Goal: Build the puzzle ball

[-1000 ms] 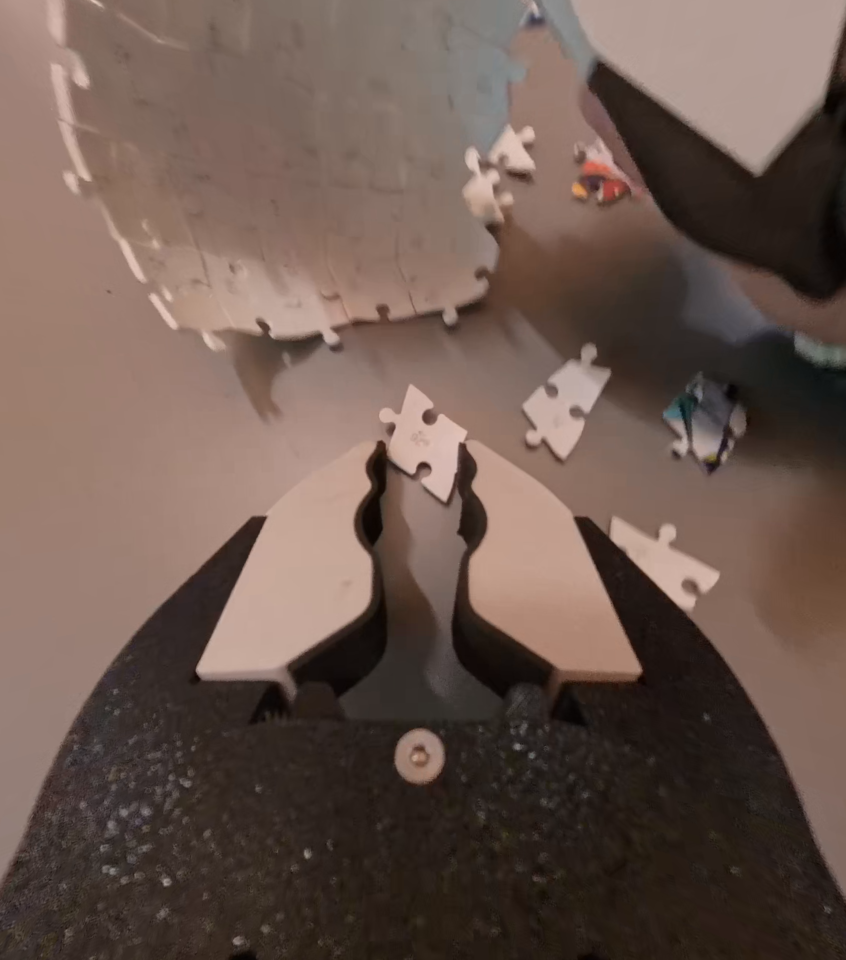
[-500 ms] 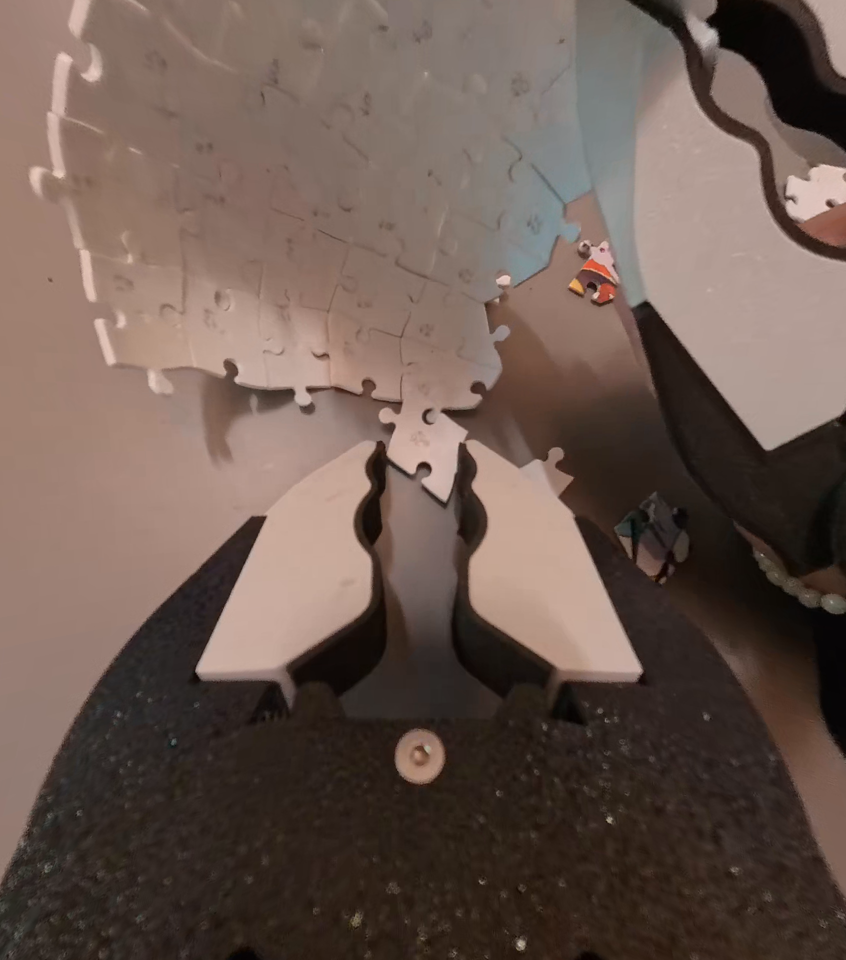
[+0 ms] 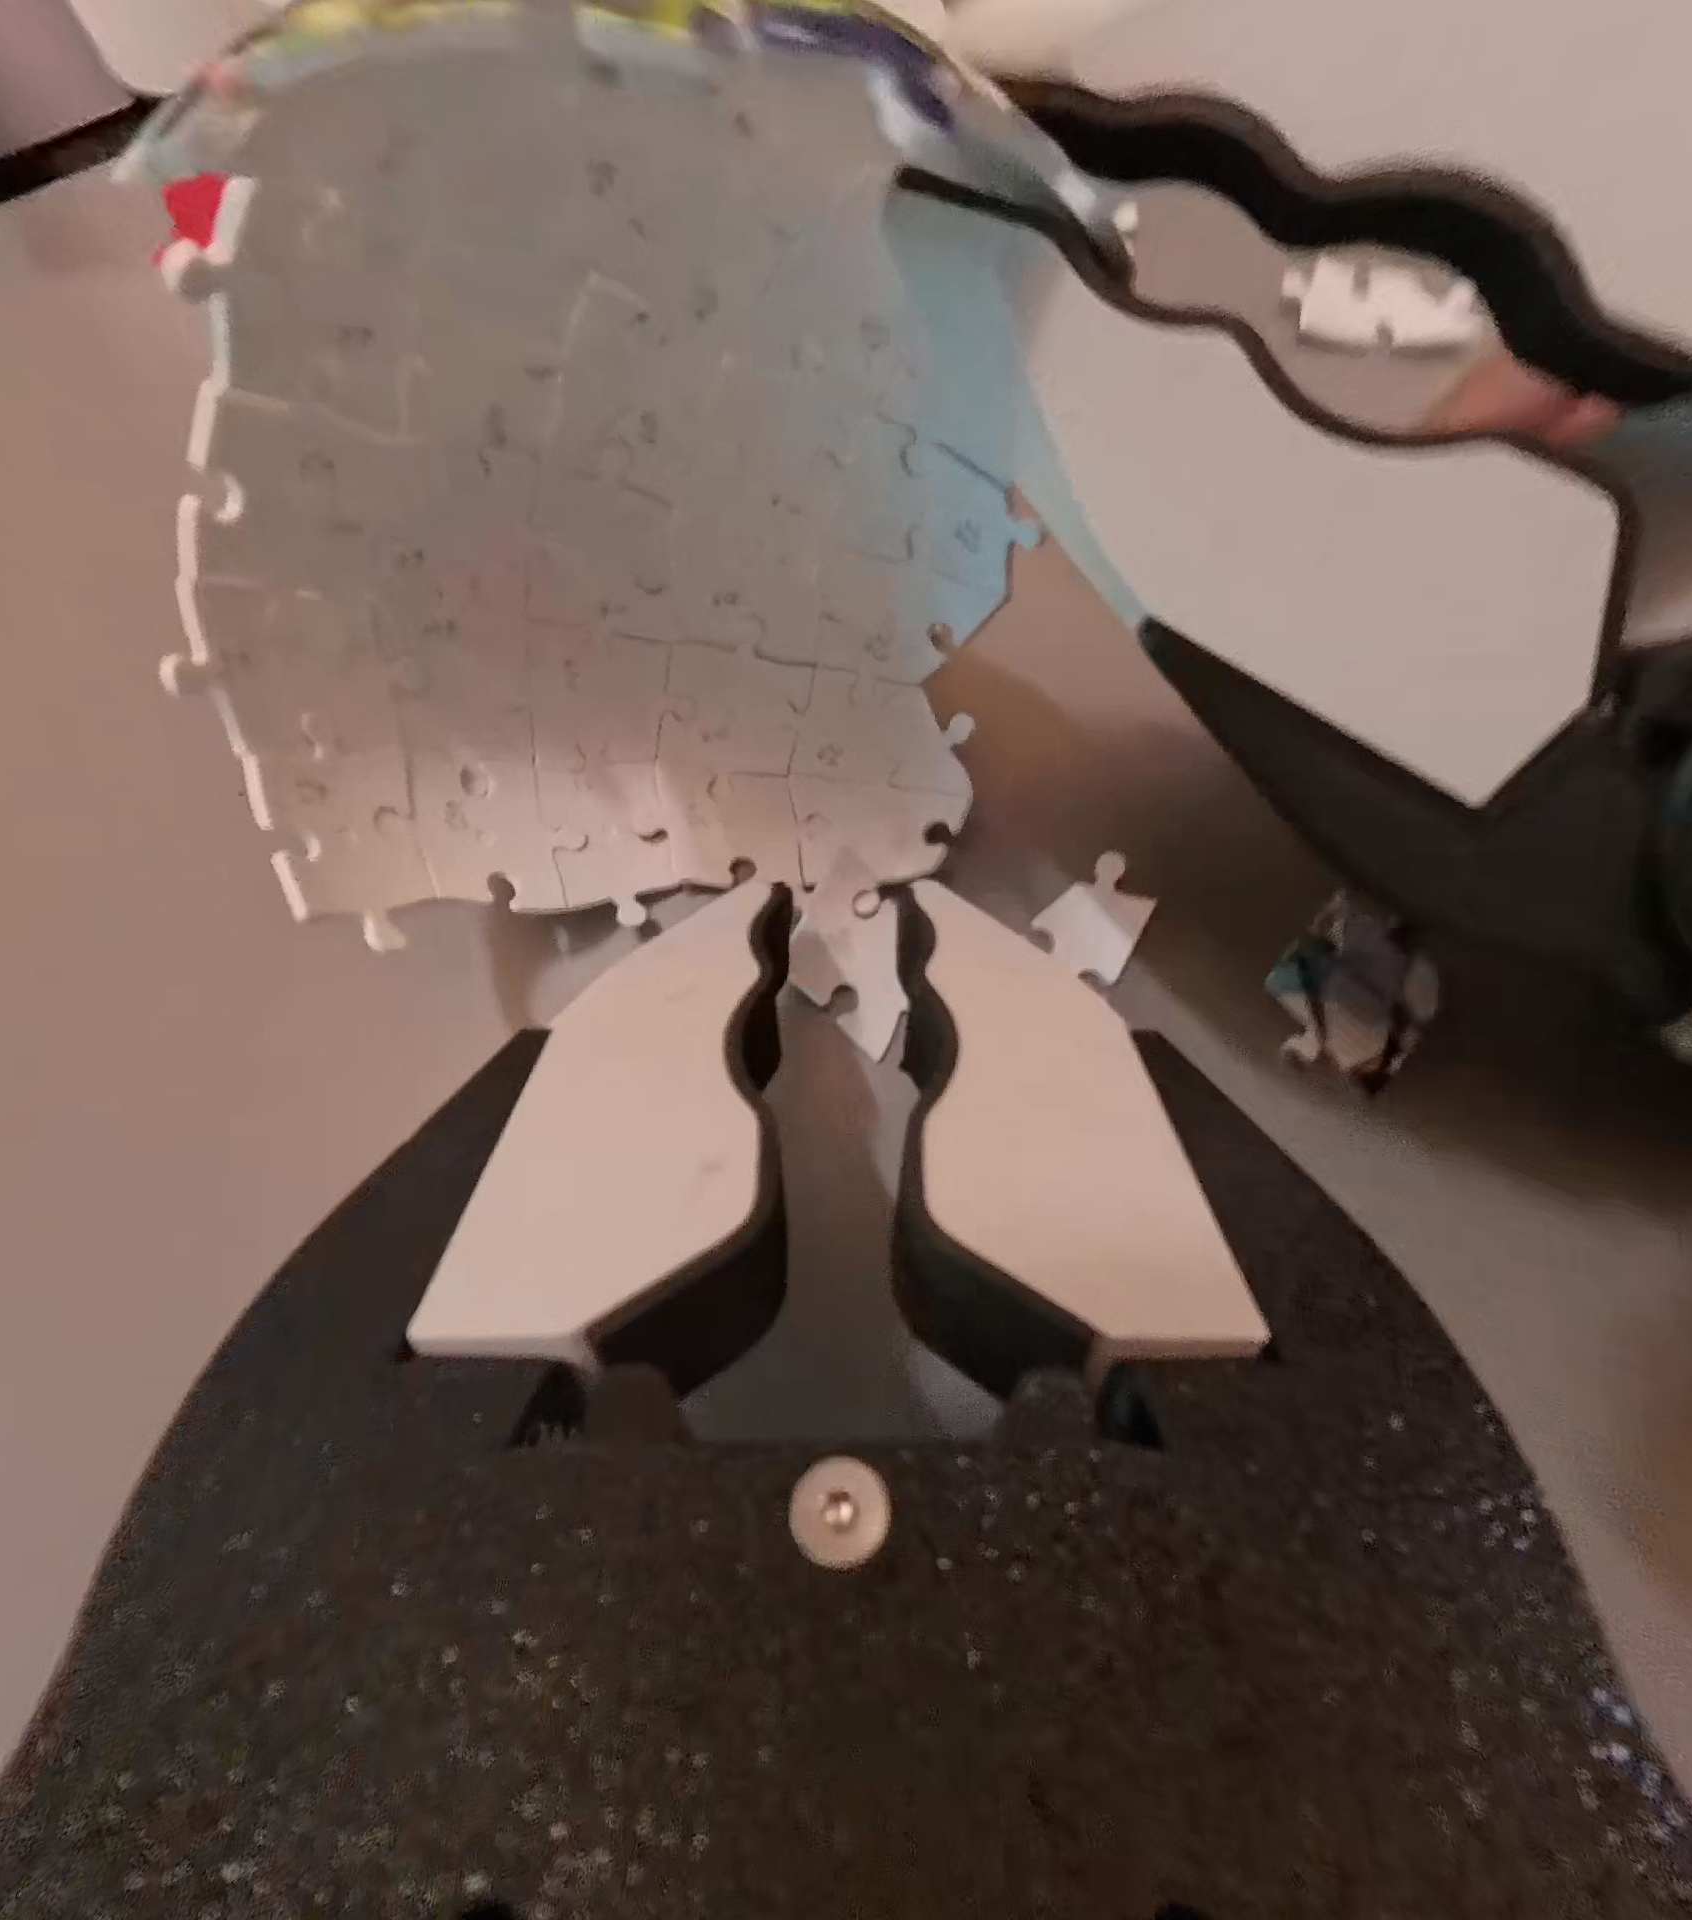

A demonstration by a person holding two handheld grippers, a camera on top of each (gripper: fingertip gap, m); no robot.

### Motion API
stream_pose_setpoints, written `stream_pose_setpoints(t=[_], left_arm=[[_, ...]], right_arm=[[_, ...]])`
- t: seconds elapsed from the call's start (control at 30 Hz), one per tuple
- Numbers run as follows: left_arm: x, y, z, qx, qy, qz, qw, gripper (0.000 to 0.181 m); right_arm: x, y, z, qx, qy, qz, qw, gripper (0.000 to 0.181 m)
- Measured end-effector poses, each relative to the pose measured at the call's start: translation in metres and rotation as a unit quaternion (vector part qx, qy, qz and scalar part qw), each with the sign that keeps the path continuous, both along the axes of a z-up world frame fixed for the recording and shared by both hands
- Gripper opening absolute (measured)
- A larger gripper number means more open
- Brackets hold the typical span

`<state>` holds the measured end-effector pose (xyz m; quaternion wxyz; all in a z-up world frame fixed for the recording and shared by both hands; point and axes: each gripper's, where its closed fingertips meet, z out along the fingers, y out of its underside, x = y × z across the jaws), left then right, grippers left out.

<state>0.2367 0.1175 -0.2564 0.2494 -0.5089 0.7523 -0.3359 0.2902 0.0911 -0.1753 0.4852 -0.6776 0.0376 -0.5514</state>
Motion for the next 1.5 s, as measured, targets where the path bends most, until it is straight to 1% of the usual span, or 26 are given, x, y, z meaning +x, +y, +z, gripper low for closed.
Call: stream_pose_setpoints(t=[0.07,0.1,0.17,0.37,0.6,0.77,0.83,0.87,0.9,0.97,1.0,1.07,1.13,1.2,1.27,1.3,1.4,1.47,1.5], left_arm=[[-0.002,0.005,-0.006,0.054,0.007,-0.034,0.998,0.012],[-0.003,0.009,-0.009,0.076,0.009,-0.044,0.996,0.013],[-0.004,0.013,-0.013,0.089,0.021,-0.053,0.994,0.013],[-0.013,0.009,-0.018,0.001,0.075,-0.036,0.997,0.015],[-0.016,0.005,-0.018,-0.018,0.084,-0.011,0.996,0.015],[-0.018,0.0,-0.017,-0.051,0.088,0.003,0.995,0.019],[-0.013,0.005,-0.009,-0.06,0.061,0.009,0.996,0.017],[-0.008,0.015,0.002,-0.048,0.025,0.02,0.998,0.015],[-0.001,0.029,0.017,-0.021,-0.027,0.036,0.999,0.016],[0.013,0.054,0.054,0.044,-0.135,0.057,0.988,0.02],[0.018,0.059,0.068,0.068,-0.175,0.049,0.981,0.023],[0.027,0.063,0.078,0.115,-0.204,0.013,0.972,0.031],[0.039,0.068,0.076,0.163,-0.207,-0.018,0.964,0.033],[0.05,0.064,0.073,0.166,-0.214,-0.057,0.961,0.034],[0.058,0.053,0.068,0.156,-0.209,-0.111,0.959,0.035],[0.061,0.05,0.067,0.164,-0.212,-0.131,0.954,0.036],[0.067,0.038,0.065,0.208,-0.236,-0.203,0.927,0.03],[0.073,0.036,0.066,0.247,-0.261,-0.221,0.907,0.021],[0.076,0.037,0.068,0.263,-0.273,-0.218,0.899,0.015]], right_arm=[[0.0,0.0,0.0,-0.001,0.0,-0.001,1.0,0.007],[0.0,0.0,0.0,-0.001,0.0,-0.001,1.0,0.007],[0.0,0.0,0.0,-0.002,-0.001,-0.001,1.0,0.006],[-0.002,0.001,0.0,-0.006,-0.005,0.0,1.0,0.006],[-0.004,0.002,0.0,-0.009,-0.009,0.003,1.0,0.006],[-0.004,0.003,0.001,-0.011,-0.012,0.003,1.0,0.006],[-0.004,0.003,0.001,-0.01,-0.012,0.003,1.0,0.006],[-0.004,0.003,0.0,-0.011,-0.011,0.002,1.0,0.006],[-0.004,0.002,0.0,-0.011,-0.011,0.002,1.0,0.006],[-0.003,0.002,0.0,-0.009,-0.01,0.002,1.0,0.006],[-0.003,0.002,0.0,-0.01,-0.011,0.001,1.0,0.006],[-0.003,0.003,0.001,-0.009,-0.012,0.003,1.0,0.006],[-0.003,0.003,0.001,-0.009,-0.013,0.002,1.0,0.006],[-0.004,0.003,0.001,-0.009,-0.014,0.003,1.0,0.006],[-0.004,0.003,0.001,-0.012,-0.017,0.003,1.0,0.006],[-0.004,0.004,0.001,-0.012,-0.019,0.004,1.0,0.006],[-0.005,0.004,0.002,-0.013,-0.023,0.005,1.0,0.006],[-0.005,0.004,0.002,-0.013,-0.022,0.006,1.0,0.006],[-0.005,0.004,0.001,-0.013,-0.021,0.005,1.0,0.006]])
